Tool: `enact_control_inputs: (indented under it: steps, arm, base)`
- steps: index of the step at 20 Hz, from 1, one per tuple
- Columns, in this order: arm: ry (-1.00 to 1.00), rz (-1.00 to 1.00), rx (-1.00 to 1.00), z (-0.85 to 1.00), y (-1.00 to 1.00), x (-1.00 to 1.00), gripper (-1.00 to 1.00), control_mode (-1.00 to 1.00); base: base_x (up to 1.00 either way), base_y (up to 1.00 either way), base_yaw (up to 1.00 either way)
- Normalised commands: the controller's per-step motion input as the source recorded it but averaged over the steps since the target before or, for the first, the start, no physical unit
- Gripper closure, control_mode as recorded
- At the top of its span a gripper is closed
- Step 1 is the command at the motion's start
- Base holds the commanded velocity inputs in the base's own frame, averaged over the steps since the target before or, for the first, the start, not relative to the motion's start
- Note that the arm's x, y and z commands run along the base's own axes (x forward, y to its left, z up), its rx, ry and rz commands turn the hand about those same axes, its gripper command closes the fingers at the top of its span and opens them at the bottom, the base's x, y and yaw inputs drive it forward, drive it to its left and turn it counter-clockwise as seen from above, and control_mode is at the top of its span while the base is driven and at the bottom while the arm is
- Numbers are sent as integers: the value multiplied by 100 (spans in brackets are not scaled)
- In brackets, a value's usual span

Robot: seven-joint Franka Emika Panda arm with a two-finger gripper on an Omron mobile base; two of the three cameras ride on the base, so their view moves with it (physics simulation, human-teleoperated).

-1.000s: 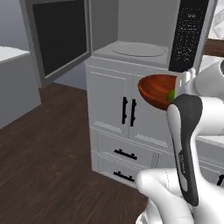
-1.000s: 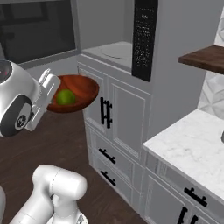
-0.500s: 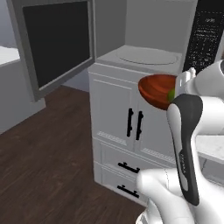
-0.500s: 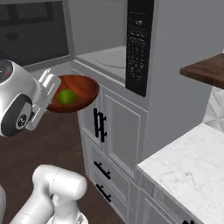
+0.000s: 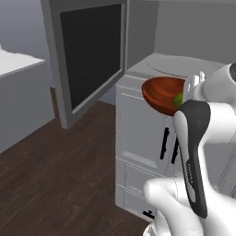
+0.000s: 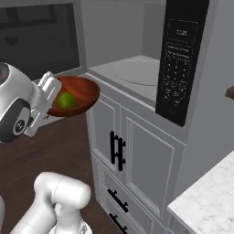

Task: Pick the lime from the sink and place it in the bowl. Then pick the bowl and place it in the microwave. Then close the microwave door and press the start button.

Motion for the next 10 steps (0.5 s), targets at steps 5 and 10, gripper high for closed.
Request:
enact_control_inputs:
  steps: [5,10]
  arm:
    - [0,0,0,0,0,0,100,100]
    - [0,0,0,0,0,0,100,100]
  base:
    - [77,-31,-3]
    - [50,-45,8]
